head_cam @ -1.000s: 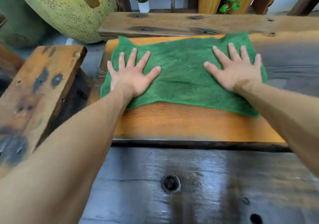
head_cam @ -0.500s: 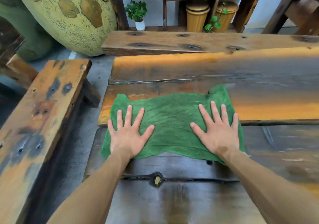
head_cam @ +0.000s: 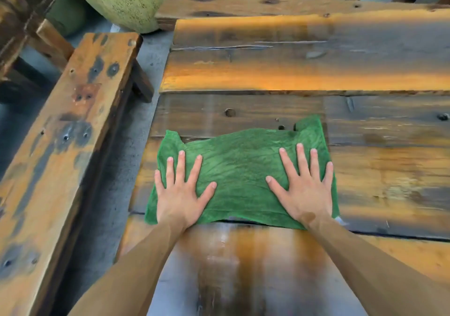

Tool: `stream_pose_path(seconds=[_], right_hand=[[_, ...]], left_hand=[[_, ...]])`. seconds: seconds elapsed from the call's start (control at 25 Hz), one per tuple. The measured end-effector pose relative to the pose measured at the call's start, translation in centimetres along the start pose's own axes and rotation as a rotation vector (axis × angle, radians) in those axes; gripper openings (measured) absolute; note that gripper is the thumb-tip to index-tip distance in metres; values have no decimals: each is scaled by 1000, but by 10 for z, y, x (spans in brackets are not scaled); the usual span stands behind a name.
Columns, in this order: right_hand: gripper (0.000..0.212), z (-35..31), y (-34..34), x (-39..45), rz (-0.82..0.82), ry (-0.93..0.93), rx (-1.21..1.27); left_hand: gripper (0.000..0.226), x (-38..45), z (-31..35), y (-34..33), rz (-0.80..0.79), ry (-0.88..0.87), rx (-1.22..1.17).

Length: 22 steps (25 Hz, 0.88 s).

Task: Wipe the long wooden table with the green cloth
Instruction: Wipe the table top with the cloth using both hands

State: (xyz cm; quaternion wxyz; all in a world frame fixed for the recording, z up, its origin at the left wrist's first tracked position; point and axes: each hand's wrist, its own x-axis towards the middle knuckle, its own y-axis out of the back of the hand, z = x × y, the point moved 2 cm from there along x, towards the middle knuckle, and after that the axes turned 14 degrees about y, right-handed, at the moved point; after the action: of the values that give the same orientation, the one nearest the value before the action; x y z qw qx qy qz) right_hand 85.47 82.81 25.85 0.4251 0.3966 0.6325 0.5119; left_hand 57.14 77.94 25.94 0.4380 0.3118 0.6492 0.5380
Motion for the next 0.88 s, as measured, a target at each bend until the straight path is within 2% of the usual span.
stream_pose_path(seconds=[0.16, 0.44, 0.72, 0.88], right_hand=[[80, -13, -14, -65, 41, 0, 10], [81, -40, -30, -184, 2, -27, 12], [79, -69, -50, -325, -10, -16, 1], [79, -77, -59, -387, -38, -54, 25]], left_hand=[[80, -58, -22, -19, 22, -7, -29], [80, -167, -64, -36, -75, -33, 18], [81, -298, -114, -78, 0, -81, -39], [80, -351, -126, -89, -26, -81, -19]])
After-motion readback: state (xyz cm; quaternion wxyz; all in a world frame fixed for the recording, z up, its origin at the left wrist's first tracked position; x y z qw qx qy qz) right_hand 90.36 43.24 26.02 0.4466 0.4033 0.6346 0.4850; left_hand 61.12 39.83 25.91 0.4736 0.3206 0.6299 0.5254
